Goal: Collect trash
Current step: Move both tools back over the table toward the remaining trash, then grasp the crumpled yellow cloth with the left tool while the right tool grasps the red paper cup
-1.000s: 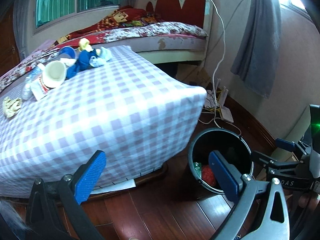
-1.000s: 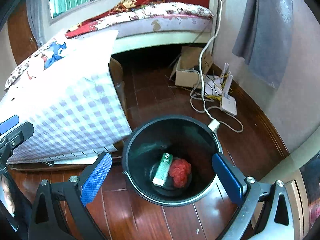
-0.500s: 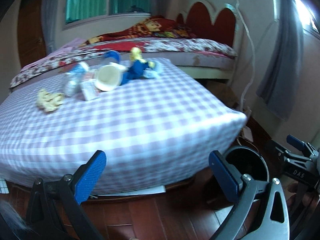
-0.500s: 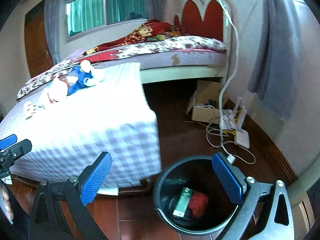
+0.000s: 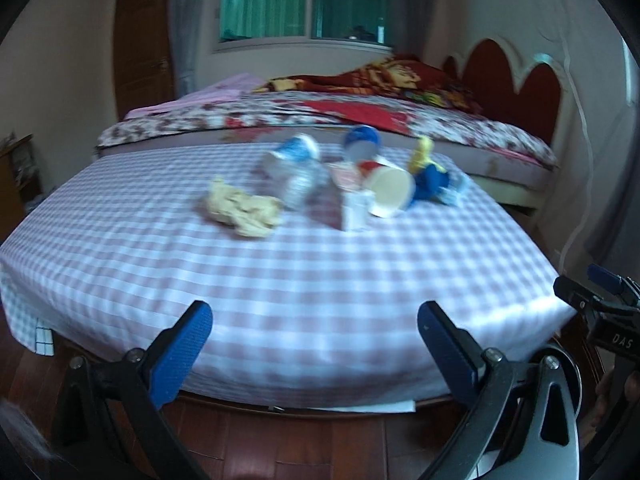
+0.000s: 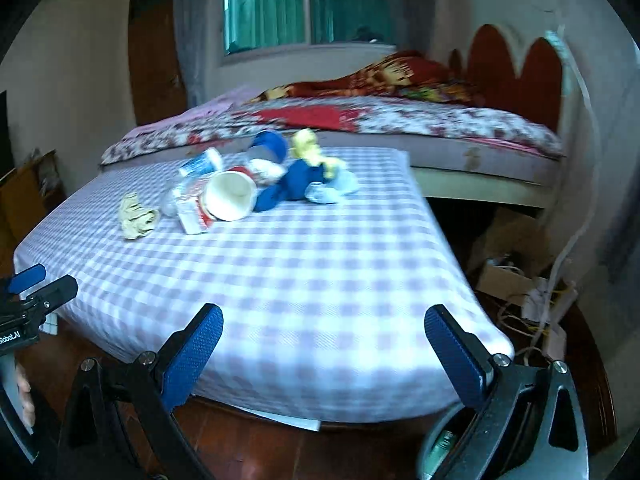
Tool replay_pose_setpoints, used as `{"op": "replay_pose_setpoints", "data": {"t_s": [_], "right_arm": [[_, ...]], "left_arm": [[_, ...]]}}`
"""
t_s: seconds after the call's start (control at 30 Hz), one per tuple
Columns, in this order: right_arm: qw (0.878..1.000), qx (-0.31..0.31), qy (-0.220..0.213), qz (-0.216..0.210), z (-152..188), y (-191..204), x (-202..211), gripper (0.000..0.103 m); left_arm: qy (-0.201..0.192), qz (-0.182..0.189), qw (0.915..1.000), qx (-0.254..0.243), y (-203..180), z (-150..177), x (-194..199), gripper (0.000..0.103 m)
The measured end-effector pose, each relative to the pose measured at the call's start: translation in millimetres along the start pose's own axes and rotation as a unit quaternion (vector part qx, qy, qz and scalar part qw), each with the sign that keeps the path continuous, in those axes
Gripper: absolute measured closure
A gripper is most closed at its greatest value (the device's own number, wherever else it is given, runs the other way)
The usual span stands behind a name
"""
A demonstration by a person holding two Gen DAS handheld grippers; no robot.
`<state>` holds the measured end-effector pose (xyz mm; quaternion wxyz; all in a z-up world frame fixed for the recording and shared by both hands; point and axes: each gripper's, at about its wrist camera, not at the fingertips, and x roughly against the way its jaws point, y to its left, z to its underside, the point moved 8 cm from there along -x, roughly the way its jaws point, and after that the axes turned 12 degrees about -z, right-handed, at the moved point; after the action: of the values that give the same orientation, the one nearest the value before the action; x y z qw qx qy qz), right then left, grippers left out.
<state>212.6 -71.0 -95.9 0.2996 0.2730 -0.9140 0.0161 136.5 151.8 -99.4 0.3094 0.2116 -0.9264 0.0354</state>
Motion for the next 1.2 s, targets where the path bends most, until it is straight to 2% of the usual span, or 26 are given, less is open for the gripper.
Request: {"op": "replay_pose_setpoints", "data": {"t_s": [0.2,0.27,0.33,0.47,0.53,0.73,0.87,0.93,1.03,1.13,1.17,1.2], "right_arm": [[1.000,0.010,0.014,-0.026,-27.6,18.6,-46.1,0.001],[0.999,0.009,0.017,-0.033,-38.6,20.7,-63.6,0.004],[0.999,0.005,0.023,-0.045,-46.5,23.2,-78.1,0.020],[0.998,0.010,0.038,-0.057,-61.9,27.9,-113.4,0.029],[0.997,0.013,0.047,-0.060,-68.5,29.9,-130.9,0.040],[0.995,0.024,0.070,-0.063,-80.6,33.7,-176.6,0.056],[0.994,0.026,0.080,-0.065,-86.5,35.1,-200.4,0.066],[0.994,0.025,0.084,-0.069,-88.2,36.5,-208.4,0.071],[0.993,0.029,0.086,-0.071,-90.1,40.0,-214.7,0.074],[0.993,0.033,0.085,-0.073,-89.6,42.5,-216.6,0.076],[0.993,0.033,0.087,-0.073,-89.3,42.7,-217.3,0.079],[0.993,0.033,0.087,-0.074,-89.5,42.7,-217.7,0.086]], "left_arm": [[0.007,-0.036,0.9992,0.020,38.2,-21.4,-36.1,0.001],[0.008,-0.041,0.9988,0.024,43.8,-28.5,-47.6,0.001],[0.010,-0.046,0.9986,0.026,47.0,-37.9,-63.5,0.001],[0.024,-0.046,0.9984,0.023,43.7,-49.5,-94.7,0.004],[0.035,-0.041,0.9983,0.023,40.2,-52.6,-113.1,0.007],[0.065,-0.038,0.9963,0.041,40.8,-61.4,-151.8,0.012],[0.083,-0.044,0.9950,0.033,39.7,-65.2,-171.8,0.012],[0.093,-0.047,0.9941,0.028,39.6,-63.7,-179.7,0.012],[0.111,-0.041,0.9926,0.029,39.5,-58.9,-187.0,0.013],[0.111,-0.035,0.9930,0.021,34.1,-57.2,-186.5,0.013],[0.114,-0.035,0.9927,0.017,31.4,-57.0,-188.1,0.013],[0.120,-0.036,0.9920,0.014,28.6,-55.5,-191.2,0.014]]}}
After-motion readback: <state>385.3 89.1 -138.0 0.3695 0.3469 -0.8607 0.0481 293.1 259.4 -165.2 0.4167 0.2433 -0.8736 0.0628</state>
